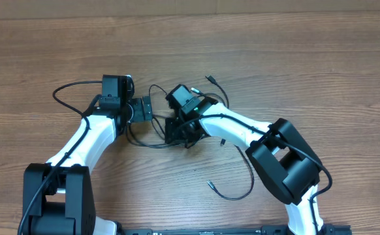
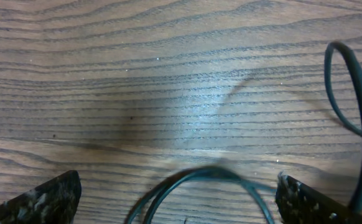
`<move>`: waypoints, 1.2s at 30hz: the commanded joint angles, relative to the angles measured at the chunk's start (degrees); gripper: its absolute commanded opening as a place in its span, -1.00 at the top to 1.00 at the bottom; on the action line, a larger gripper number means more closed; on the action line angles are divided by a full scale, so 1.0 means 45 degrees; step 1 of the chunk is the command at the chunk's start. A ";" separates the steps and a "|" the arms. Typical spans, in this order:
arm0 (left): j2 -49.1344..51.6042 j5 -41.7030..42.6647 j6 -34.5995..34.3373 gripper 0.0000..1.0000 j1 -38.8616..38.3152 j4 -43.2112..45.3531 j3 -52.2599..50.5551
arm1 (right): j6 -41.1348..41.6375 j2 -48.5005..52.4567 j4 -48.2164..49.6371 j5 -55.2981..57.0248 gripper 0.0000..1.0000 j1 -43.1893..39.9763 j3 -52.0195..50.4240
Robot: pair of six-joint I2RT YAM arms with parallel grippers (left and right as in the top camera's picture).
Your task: Untangle cables
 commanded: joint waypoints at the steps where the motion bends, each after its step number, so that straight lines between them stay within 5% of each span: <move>1: -0.0170 -0.0165 -0.0126 -0.99 -0.0083 0.0024 0.0204 | 0.0083 0.0034 -0.0068 -0.0175 0.75 0.0063 0.0015; 8: -0.0170 -0.0165 -0.0126 -0.99 -0.0083 0.0029 0.0204 | -0.1001 -0.0578 -0.1151 -0.1015 0.74 -0.1049 0.1768; 18: -0.0170 -0.0063 -0.0087 -0.99 -0.0083 0.0019 0.0204 | -0.0078 -0.0117 0.1540 0.1433 0.64 -0.2336 0.2040; 26: -0.0189 0.2725 0.2108 -0.99 -0.0078 0.0136 0.0262 | 0.0107 0.0622 0.2501 0.1676 0.64 -0.2375 0.2035; 30: -0.0918 0.2084 0.2370 -0.53 0.0034 -0.1073 0.0729 | 0.0102 0.1054 0.2501 0.1676 0.64 -0.2370 0.2030; 33: -0.1919 0.1637 0.2356 -0.42 0.0165 -0.1443 0.0729 | 0.0107 0.1496 0.2414 0.1666 0.64 -0.2341 0.2030; 36: -0.2608 0.1817 0.2055 -0.52 0.0165 -0.1666 0.0729 | 0.0107 0.1943 0.2322 0.1622 0.64 -0.2322 0.2025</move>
